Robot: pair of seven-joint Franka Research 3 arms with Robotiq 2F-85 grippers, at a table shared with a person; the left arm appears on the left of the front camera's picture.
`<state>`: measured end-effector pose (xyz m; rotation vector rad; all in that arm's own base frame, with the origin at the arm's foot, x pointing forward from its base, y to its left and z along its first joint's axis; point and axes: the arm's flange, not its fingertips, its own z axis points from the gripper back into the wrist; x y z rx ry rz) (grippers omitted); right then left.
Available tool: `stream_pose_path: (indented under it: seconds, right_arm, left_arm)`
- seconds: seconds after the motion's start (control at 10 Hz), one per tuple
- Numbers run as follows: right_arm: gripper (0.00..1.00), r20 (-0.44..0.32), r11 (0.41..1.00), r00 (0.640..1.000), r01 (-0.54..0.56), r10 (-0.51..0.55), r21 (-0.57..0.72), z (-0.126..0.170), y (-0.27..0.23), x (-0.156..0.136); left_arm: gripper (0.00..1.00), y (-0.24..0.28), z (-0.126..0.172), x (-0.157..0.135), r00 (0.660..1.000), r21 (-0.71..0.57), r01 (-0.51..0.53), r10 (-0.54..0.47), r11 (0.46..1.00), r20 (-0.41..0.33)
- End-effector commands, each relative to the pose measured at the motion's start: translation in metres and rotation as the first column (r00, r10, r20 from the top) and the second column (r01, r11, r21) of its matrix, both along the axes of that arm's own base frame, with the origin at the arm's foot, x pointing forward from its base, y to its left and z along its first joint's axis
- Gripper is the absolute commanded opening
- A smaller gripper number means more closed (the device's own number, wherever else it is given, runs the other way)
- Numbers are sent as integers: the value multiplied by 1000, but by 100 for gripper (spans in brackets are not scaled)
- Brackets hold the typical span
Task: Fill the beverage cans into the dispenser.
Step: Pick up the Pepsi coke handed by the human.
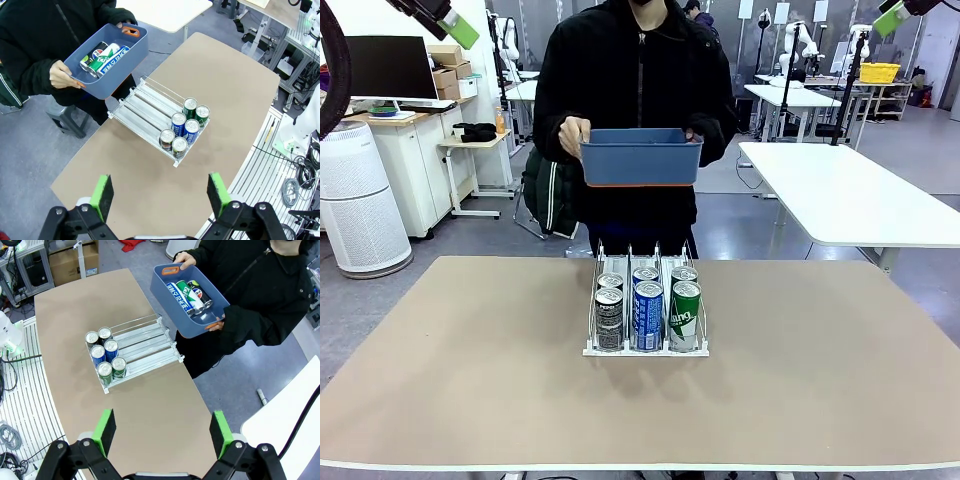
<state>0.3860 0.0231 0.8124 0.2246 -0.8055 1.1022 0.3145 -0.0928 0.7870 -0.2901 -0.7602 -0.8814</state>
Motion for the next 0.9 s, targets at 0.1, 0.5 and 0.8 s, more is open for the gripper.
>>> stream_pose_path:
  seconds: [0.1, 0.5, 0.8]
  right_arm:
    - [100, 1, 1000, 1000, 0, 0, 1, 0, 0, -1]
    - [100, 1, 1000, 1000, 0, 0, 1, 0, 0, -1]
    - [100, 1, 1000, 1000, 0, 0, 1, 0, 0, -1]
  left_arm:
    - [100, 0, 0, 0, 1000, 0, 0, 0, 1000, 1]
    - [100, 0, 0, 0, 1000, 0, 0, 0, 1000, 1]
    - [100, 0, 0, 0, 1000, 0, 0, 0, 1000, 1]
